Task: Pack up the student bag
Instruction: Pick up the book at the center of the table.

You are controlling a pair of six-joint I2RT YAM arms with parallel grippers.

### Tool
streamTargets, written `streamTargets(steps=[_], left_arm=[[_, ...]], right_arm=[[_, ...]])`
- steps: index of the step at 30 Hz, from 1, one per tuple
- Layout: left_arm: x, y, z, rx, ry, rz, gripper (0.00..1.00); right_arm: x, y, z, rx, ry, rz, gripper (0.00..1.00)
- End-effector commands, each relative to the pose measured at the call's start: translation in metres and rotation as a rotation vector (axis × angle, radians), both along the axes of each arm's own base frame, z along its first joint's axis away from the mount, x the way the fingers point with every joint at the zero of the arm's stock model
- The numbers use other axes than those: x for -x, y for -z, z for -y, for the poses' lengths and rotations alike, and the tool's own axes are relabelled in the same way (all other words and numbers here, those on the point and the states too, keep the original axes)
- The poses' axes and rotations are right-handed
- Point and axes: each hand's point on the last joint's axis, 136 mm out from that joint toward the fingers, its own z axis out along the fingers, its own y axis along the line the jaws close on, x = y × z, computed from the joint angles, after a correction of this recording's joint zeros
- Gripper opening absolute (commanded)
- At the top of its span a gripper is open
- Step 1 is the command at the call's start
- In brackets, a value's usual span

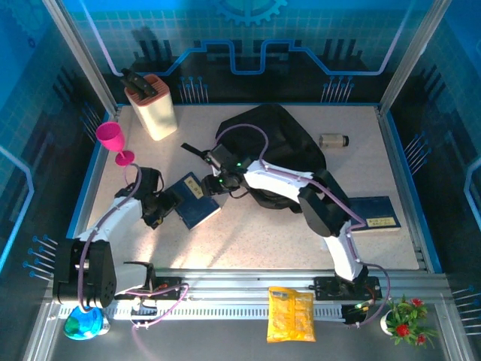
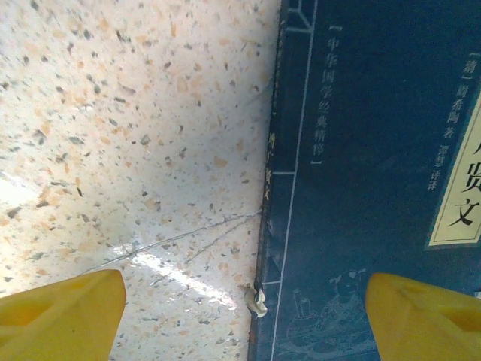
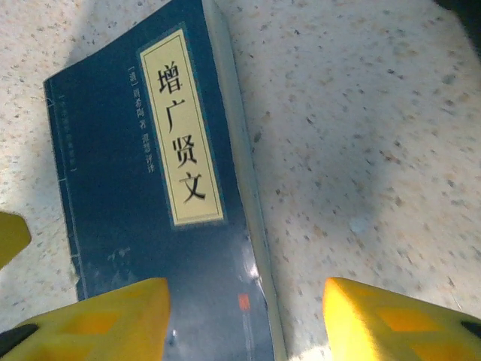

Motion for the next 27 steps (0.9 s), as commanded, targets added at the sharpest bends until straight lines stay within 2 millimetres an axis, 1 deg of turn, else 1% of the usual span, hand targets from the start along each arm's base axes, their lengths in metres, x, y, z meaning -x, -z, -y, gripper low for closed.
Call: streamTargets(steps=[1, 5, 7, 8, 10, 16, 20, 24, 27], left_arm=[[-0.007, 0.003, 0.013, 0.094, 0.023, 0.032, 0.80], [-0.010, 0.008, 0.017, 0.119, 0.038, 0.028, 0.72], [-0.010, 0.010, 0.017, 0.120, 0.042, 0.023, 0.69], [-0.010, 0.011, 0.017, 0.120, 0.043, 0.020, 0.68], [-0.010, 0.014, 0.017, 0.119, 0.044, 0.013, 0.65], [-0.009, 0.023, 0.023, 0.152, 0.057, 0.003, 0.60], [-0.011, 0.026, 0.029, 0.188, 0.079, 0.001, 0.50], [-0.015, 0.020, 0.035, 0.218, 0.098, 0.029, 0.45], [-0.022, 0.007, 0.041, 0.245, 0.129, 0.088, 0.44]], right_arm=[[0.005, 0.017, -0.002, 0.094, -0.028, -0.028, 0.50], [-0.002, 0.031, -0.008, 0.121, -0.027, -0.041, 0.39], [-0.003, 0.036, -0.009, 0.130, -0.027, -0.048, 0.36], [-0.004, 0.034, -0.010, 0.126, -0.029, -0.049, 0.35], [-0.002, 0.048, -0.010, 0.146, -0.034, -0.071, 0.31], [0.005, 0.064, -0.008, 0.159, -0.040, -0.111, 0.28], [0.011, 0.073, -0.005, 0.167, -0.041, -0.140, 0.25], [0.016, 0.081, 0.000, 0.182, -0.033, -0.162, 0.22], [0.020, 0.087, 0.004, 0.192, -0.026, -0.181, 0.22]])
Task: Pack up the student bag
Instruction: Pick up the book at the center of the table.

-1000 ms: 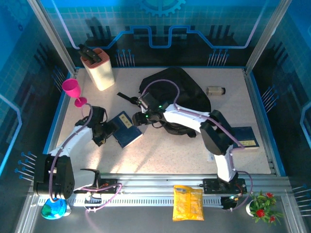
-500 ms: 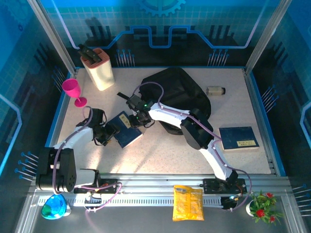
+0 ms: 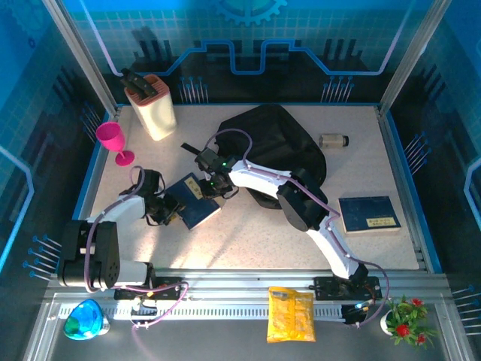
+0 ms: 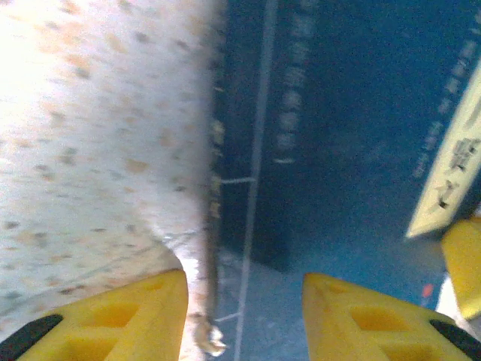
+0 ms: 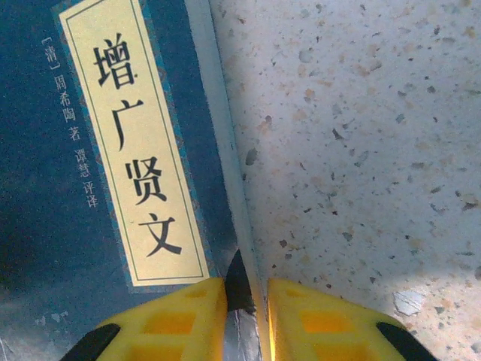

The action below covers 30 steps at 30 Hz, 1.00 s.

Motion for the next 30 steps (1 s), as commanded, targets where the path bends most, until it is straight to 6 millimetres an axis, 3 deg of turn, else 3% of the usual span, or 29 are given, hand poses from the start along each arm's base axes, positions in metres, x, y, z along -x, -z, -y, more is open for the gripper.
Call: streamTargets(steps=[1, 8, 13, 23, 30], left_arm=[[-0.010, -0.018, 0.017, 0.086, 0.072, 0.101, 0.44], [-0.017, -0.059, 0.031, 0.157, 0.129, 0.301, 0.44], [-0.019, -0.071, 0.045, 0.268, 0.132, 0.403, 0.44], [-0.023, -0.050, 0.053, 0.365, 0.096, 0.387, 0.43], [-0.009, -0.014, 0.025, 0.203, -0.036, 0.237, 0.47]], right_arm=[[0.026, 0.040, 0.020, 0.100, 0.003, -0.111, 0.22], [0.028, 0.040, 0.027, 0.075, 0.042, -0.144, 0.21], [0.027, 0.036, 0.028, 0.030, 0.062, -0.165, 0.21], [0.027, 0.045, 0.032, 0.005, 0.098, -0.217, 0.19], [0.026, 0.061, 0.048, 0.060, 0.144, -0.234, 0.16]])
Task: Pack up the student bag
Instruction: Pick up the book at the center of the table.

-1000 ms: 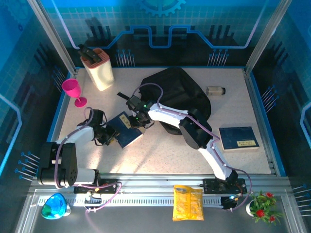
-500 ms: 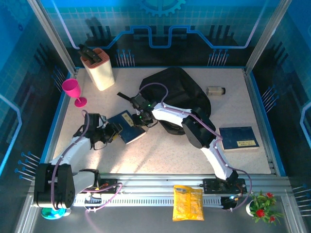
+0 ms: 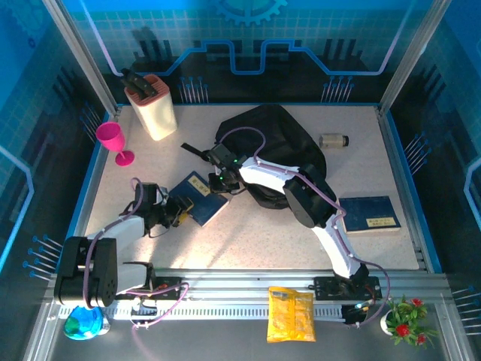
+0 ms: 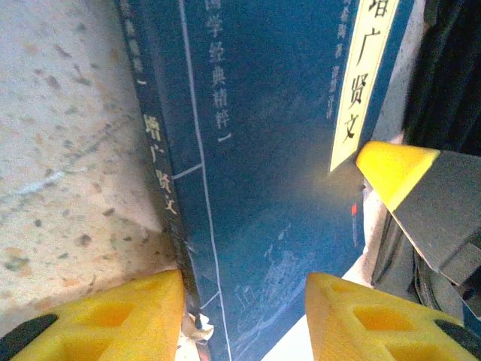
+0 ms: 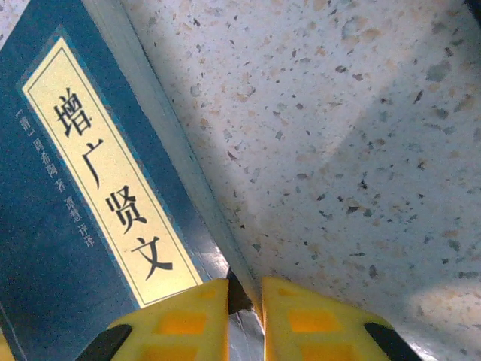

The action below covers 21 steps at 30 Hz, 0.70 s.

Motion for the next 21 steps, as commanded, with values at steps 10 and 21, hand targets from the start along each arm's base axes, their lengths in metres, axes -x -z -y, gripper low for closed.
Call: streamTargets(steps=[10, 21], left_arm=[[-0.016, -0.002, 0.002, 0.034, -0.028, 0.014, 0.45], [-0.037, -0.051, 0.017, 0.098, 0.065, 0.244, 0.35]], right_arm=[[0.040, 0.060, 0.031, 0.138, 0.014, -0.188, 0.16], [0.039, 0.051, 0.026, 0.088, -0.007, -0.177, 0.16]])
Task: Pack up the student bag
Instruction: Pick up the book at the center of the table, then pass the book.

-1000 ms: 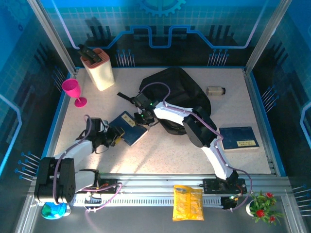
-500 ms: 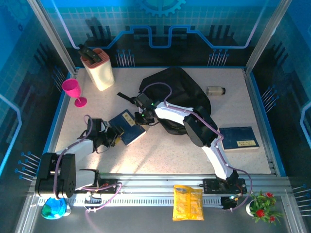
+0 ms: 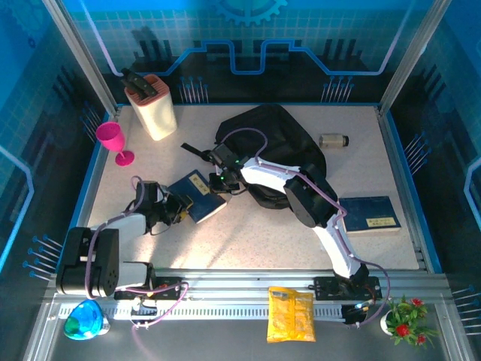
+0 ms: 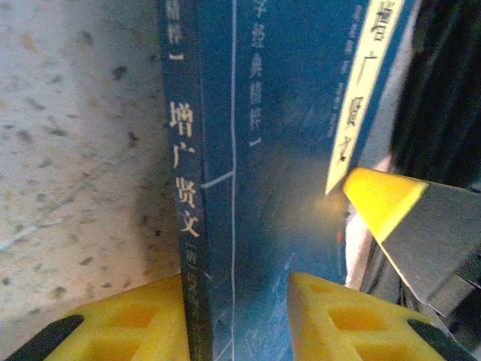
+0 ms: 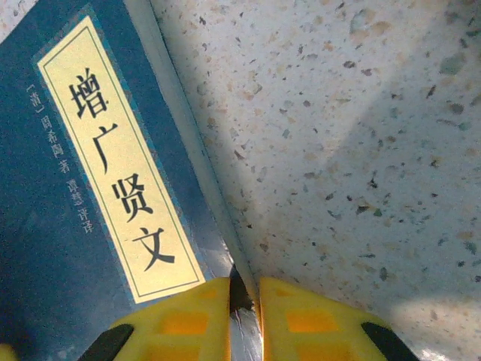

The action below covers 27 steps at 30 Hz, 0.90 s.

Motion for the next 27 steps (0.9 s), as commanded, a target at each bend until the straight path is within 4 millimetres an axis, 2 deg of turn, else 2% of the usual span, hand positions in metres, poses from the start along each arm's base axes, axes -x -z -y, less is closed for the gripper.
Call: streamTargets(steps=[1, 6, 10, 15, 20, 22, 27], left_arm=[[-0.023, -0.049, 0.013, 0.051, 0.079, 0.215, 0.35], [-0.025, -0.037, 0.010, 0.050, 0.052, 0.142, 0.32], [-0.031, -0.036, 0.013, 0.081, 0.048, 0.127, 0.28], [-0.037, -0.048, 0.010, 0.053, 0.045, 0.151, 0.14], [-0.039, -0.080, 0.002, 0.011, 0.009, 0.229, 0.10], [-0.041, -0.103, -0.001, 0.011, -0.024, 0.292, 0.10], [-0.051, -0.162, -0.006, 0.093, -0.125, 0.456, 0.10]], right_arm=[[0.040, 0.052, 0.027, 0.122, -0.027, -0.164, 0.16], [0.032, 0.014, 0.013, 0.022, -0.057, -0.102, 0.19], [0.024, -0.020, 0.007, -0.053, -0.059, -0.050, 0.23], [0.015, -0.057, 0.022, -0.078, -0.017, 0.021, 0.31], [0.012, -0.102, 0.051, -0.186, 0.097, 0.092, 0.50], [0.014, -0.119, 0.065, -0.272, 0.161, 0.096, 0.57], [0.023, -0.147, 0.086, -0.500, 0.307, 0.058, 0.75]])
